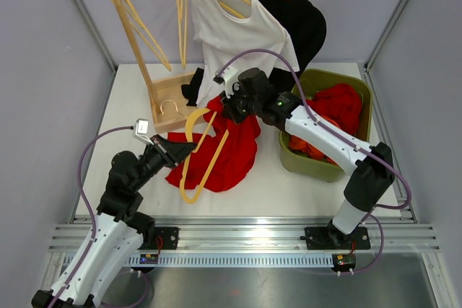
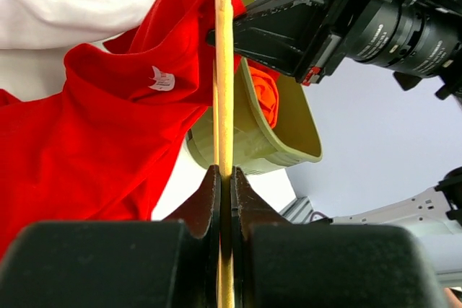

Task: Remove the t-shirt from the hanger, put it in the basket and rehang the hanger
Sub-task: Remove the tshirt from the hanger

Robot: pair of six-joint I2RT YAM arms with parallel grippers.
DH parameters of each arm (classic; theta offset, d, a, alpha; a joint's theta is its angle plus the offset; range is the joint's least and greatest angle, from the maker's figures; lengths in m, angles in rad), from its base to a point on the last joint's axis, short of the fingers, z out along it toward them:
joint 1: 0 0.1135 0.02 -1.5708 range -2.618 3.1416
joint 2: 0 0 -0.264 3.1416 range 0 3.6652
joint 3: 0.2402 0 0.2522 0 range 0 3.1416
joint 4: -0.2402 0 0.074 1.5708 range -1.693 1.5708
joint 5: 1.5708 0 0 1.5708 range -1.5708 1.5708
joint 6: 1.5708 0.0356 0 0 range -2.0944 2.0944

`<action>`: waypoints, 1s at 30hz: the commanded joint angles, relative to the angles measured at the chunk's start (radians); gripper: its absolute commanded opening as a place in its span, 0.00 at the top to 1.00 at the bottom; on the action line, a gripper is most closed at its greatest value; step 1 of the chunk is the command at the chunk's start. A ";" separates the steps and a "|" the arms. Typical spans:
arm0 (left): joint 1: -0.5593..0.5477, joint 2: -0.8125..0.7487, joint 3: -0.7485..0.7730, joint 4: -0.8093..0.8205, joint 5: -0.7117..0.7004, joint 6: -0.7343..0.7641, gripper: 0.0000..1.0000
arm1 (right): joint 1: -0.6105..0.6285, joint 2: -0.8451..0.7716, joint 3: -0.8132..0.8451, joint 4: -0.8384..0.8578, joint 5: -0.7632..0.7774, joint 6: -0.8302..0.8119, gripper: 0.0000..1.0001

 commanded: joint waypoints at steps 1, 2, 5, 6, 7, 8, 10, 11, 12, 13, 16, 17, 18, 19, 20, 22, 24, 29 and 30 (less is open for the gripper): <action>0.006 -0.011 0.028 0.019 -0.027 0.078 1.00 | 0.009 -0.054 0.048 0.031 0.078 -0.033 1.00; 0.006 -0.008 0.038 -0.030 -0.026 0.131 1.00 | 0.009 -0.065 0.047 0.042 0.141 -0.033 1.00; 0.006 -0.010 0.078 -0.139 -0.027 0.249 1.00 | 0.000 -0.086 0.031 0.103 0.311 -0.029 1.00; 0.006 -0.008 0.091 -0.167 -0.024 0.280 1.00 | -0.008 -0.091 0.024 0.120 0.336 -0.028 1.00; 0.006 -0.007 0.107 -0.199 -0.013 0.312 1.00 | -0.020 -0.094 0.022 0.146 0.373 -0.023 1.00; 0.006 -0.005 0.135 -0.255 -0.001 0.379 1.00 | -0.052 -0.096 0.024 0.151 0.379 -0.005 1.00; 0.006 -0.007 0.164 -0.309 0.037 0.440 1.00 | -0.097 -0.086 0.042 0.154 0.385 0.018 1.00; 0.005 -0.014 0.184 -0.340 0.060 0.501 1.00 | -0.141 -0.074 0.056 0.151 0.382 0.030 1.00; 0.006 -0.020 0.196 -0.359 0.076 0.529 1.00 | -0.163 -0.065 0.060 0.153 0.378 0.035 1.00; 0.005 -0.040 0.209 -0.400 0.106 0.558 1.00 | -0.184 -0.048 0.062 0.151 0.373 0.038 1.00; 0.003 -0.051 0.267 -0.480 0.143 0.674 1.00 | -0.255 -0.030 0.060 0.163 0.359 0.047 1.00; 0.003 -0.069 0.266 -0.469 0.160 0.687 1.00 | -0.269 -0.022 0.057 0.166 0.346 0.050 1.00; 0.003 -0.069 0.279 -0.474 0.172 0.696 1.00 | -0.287 -0.020 0.051 0.171 0.340 0.047 1.00; 0.003 -0.068 0.287 -0.492 0.156 0.699 1.00 | -0.296 -0.016 0.048 0.176 0.332 0.047 1.00; 0.003 -0.060 0.295 -0.497 0.149 0.710 1.00 | -0.301 -0.014 0.047 0.177 0.326 0.044 1.00; 0.003 -0.053 0.316 -0.515 0.119 0.717 1.00 | -0.315 -0.014 0.037 0.180 0.318 0.043 1.00; 0.003 -0.046 0.328 -0.537 0.102 0.722 1.00 | -0.324 -0.019 0.030 0.171 0.275 0.033 1.00; 0.003 -0.065 0.354 -0.544 0.077 0.733 1.00 | -0.342 -0.060 0.001 0.075 -0.138 -0.133 1.00; 0.003 -0.066 0.358 -0.546 0.074 0.736 1.00 | -0.342 -0.065 -0.009 0.050 -0.214 -0.166 1.00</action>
